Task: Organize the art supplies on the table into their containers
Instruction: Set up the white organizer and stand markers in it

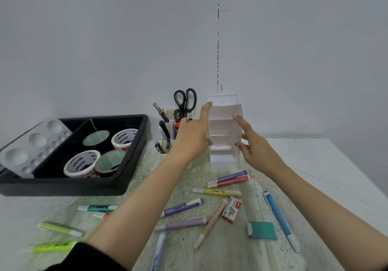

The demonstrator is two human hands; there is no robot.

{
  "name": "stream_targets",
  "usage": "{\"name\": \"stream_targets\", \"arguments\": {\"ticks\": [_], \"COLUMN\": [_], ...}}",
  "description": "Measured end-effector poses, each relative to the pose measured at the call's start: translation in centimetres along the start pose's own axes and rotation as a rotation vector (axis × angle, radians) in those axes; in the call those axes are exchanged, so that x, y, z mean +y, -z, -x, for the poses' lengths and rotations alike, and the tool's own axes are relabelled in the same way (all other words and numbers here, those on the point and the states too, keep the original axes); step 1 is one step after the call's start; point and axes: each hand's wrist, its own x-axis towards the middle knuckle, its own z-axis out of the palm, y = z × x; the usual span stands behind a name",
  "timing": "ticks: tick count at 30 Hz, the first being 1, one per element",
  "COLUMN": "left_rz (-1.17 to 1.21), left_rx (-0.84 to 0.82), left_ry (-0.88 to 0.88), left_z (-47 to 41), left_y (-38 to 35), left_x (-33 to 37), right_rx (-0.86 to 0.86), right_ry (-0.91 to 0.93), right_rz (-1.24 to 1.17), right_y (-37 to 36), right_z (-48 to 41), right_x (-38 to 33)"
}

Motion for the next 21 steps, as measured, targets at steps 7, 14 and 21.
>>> {"name": "stream_targets", "arguments": {"ticks": [7,14,21], "left_rz": [-0.034,-0.096,0.153], "left_rx": [0.018,0.421,0.058], "left_ry": [0.021,-0.203,-0.319], "left_z": [-0.2,1.7,4.8], "left_y": [-0.5,-2.8,-6.9], "left_x": [0.3,1.2,2.1], "right_rx": [0.002,0.192,-0.095], "right_ry": [-0.003,-0.021,-0.033], "right_rz": [0.065,0.235,0.407], "right_y": [0.4,-0.1,-1.1], "right_z": [0.7,4.7,8.0], "right_x": [-0.4,0.1,2.0]}}
